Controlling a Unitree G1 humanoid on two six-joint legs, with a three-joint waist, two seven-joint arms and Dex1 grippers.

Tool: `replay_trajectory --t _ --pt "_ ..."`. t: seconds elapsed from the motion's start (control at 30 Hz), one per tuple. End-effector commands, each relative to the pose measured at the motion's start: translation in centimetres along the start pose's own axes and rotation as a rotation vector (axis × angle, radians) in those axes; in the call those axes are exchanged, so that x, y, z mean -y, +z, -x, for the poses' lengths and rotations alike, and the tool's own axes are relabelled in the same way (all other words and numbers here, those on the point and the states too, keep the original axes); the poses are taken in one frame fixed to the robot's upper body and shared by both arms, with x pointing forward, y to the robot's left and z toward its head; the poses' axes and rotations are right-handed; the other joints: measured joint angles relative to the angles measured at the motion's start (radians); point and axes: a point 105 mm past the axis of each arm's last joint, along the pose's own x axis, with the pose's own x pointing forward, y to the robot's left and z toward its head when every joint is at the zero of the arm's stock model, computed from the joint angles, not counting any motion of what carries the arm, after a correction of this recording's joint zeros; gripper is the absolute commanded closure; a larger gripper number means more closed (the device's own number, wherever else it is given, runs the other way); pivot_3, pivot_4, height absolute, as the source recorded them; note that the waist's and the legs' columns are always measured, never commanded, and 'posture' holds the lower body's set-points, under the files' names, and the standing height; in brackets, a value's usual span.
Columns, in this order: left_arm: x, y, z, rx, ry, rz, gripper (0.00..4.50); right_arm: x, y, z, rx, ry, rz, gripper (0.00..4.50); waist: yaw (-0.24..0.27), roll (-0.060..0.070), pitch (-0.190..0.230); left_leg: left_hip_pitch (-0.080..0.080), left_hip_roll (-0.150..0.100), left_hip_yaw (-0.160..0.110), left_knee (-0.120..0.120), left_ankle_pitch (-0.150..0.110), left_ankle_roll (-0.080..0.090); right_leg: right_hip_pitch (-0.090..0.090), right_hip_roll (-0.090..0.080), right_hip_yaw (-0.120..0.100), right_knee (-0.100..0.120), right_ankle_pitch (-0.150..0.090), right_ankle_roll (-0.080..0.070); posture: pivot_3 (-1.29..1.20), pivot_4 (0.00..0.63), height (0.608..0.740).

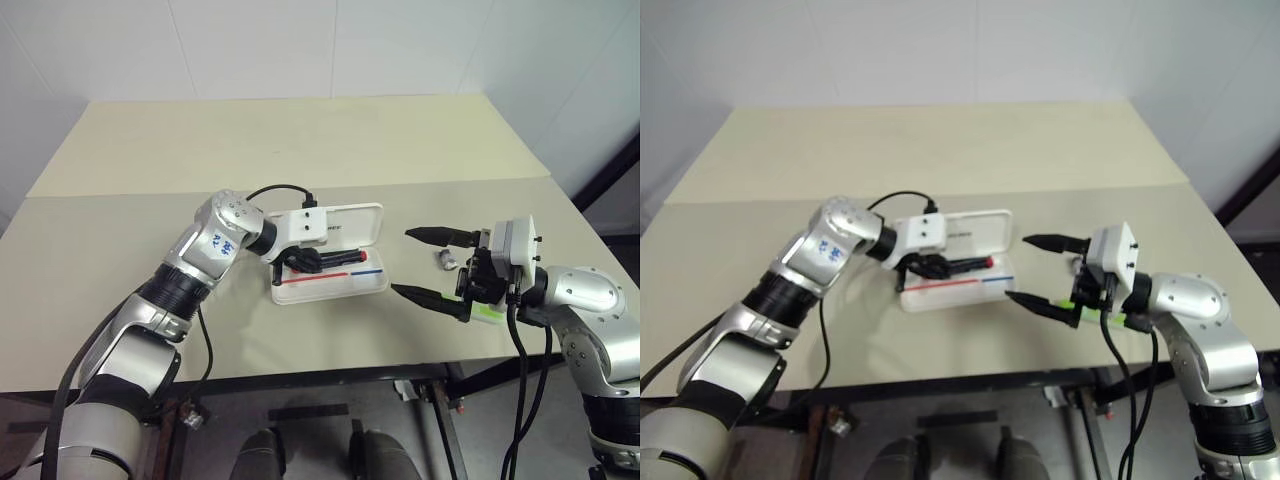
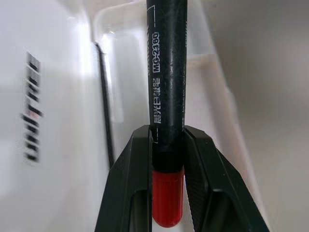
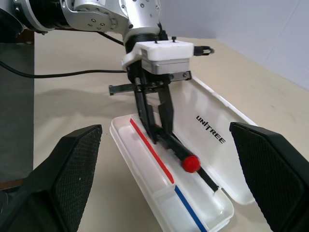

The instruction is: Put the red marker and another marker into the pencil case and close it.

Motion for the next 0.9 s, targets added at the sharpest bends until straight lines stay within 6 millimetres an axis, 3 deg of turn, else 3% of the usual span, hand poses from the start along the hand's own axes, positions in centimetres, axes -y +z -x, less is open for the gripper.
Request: replay_trajectory --t 0.03,0.53,0.7,0.9 --pt "-0.9 0.9 0.2 0.005 0.039 -0.042 3.96 0.0 1.4 0.4 0.026 -0.023 0.036 0.0 0.001 0.0 0.0 0.0 0.0 0.0 0.0 0.0 0.0 0.0 0.0 0.0 0.0 0.0 0.0 0.0 0.15 0.74" --pt "-1.6 0.4 -1.0 -0.002 0.103 0.018 3.96 0.0 1.5 0.4 0.038 -0.051 0.023 0.0 0.001 0.0 0.0 0.0 0.0 0.0 0.0 0.0 0.0 0.0 0.0 0.0 0.0 0.0 0.0 0.0 0.15 0.74" --pt "-1.5 1.7 -1.1 0.066 0.099 0.032 2.28 0.1 1.5 0.4 0.041 -0.057 0.022 0.0 0.001 0.0 0.0 0.0 0.0 0.0 0.0 0.0 0.0 0.0 0.0 0.0 0.0 0.0 0.0 0.0 0.15 0.74" --pt "-0.5 3.6 -1.0 0.139 0.043 0.013 2.28 0.1 1.3 0.3 0.043 -0.058 0.017 0.0 0.001 0.0 0.0 0.0 0.0 0.0 0.0 0.0 0.0 0.0 0.0 0.0 0.0 0.0 0.0 0.0 0.15 0.74"
